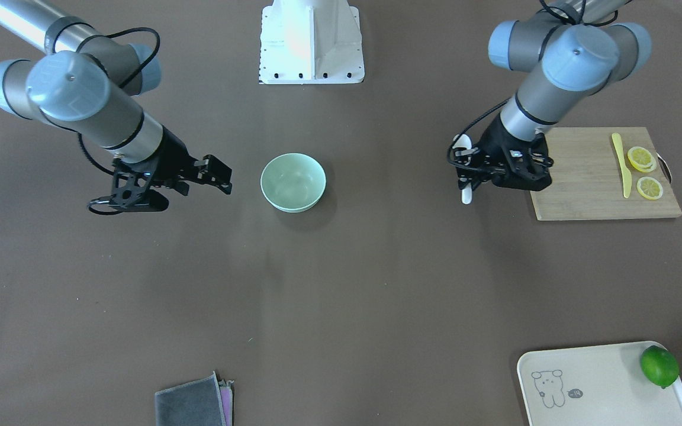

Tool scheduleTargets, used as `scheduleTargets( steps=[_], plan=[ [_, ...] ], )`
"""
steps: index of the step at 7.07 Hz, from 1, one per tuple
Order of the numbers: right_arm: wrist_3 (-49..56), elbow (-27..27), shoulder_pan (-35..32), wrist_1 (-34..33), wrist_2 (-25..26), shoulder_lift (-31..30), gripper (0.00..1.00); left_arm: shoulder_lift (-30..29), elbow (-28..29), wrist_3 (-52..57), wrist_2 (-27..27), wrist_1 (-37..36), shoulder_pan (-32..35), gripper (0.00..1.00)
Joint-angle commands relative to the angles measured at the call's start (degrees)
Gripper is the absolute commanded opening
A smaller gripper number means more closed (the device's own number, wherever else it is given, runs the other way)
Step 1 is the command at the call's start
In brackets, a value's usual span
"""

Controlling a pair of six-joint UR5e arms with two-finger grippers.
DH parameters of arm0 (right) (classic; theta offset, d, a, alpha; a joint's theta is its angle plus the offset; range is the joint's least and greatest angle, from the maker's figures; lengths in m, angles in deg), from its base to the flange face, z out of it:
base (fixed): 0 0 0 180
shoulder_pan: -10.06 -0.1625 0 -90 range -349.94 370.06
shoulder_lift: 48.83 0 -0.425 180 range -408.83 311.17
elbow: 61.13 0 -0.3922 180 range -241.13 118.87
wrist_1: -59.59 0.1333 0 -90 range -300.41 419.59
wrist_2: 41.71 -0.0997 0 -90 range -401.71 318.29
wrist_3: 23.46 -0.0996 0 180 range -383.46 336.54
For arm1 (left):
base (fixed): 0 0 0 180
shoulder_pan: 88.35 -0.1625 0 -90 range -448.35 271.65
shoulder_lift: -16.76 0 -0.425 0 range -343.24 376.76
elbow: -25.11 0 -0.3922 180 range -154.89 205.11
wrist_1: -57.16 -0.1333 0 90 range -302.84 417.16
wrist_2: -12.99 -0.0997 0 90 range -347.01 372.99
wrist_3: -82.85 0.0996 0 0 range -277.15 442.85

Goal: Place spoon in bowl
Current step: 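Carry the white spoon into the bowl with left gripper while right withdraws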

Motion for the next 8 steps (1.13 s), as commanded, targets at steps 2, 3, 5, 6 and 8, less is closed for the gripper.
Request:
scheduleTargets(
  steps=[2, 3, 5, 6, 8],
  plan=[
    [21.8, 0.0, -11.5, -0.5, -5.9, -10.6, 1.00, -14.5, 7.7, -12.3, -8.0, -0.3, -9.3, 0.00],
    [24.8, 1.4, -13.1, -0.5, -6.1, -11.3, 1.00, -20.7, 13.5, -15.1, -10.1, -0.3, -10.7, 0.00],
    [25.0, 2.4, -13.2, -0.1, -6.1, -11.5, 1.00, -25.8, 17.2, -16.3, -12.6, -0.2, -12.9, 0.00],
    [25.0, 2.4, -13.6, -0.1, -6.1, -11.7, 1.00, -28.1, 20.6, -16.2, -13.9, 0.1, -13.3, 0.35],
    [25.2, 2.4, -13.9, 0.0, -5.9, -13.2, 1.00, -27.5, 20.1, -15.4, -15.1, 0.0, -13.3, 0.98]
  ],
)
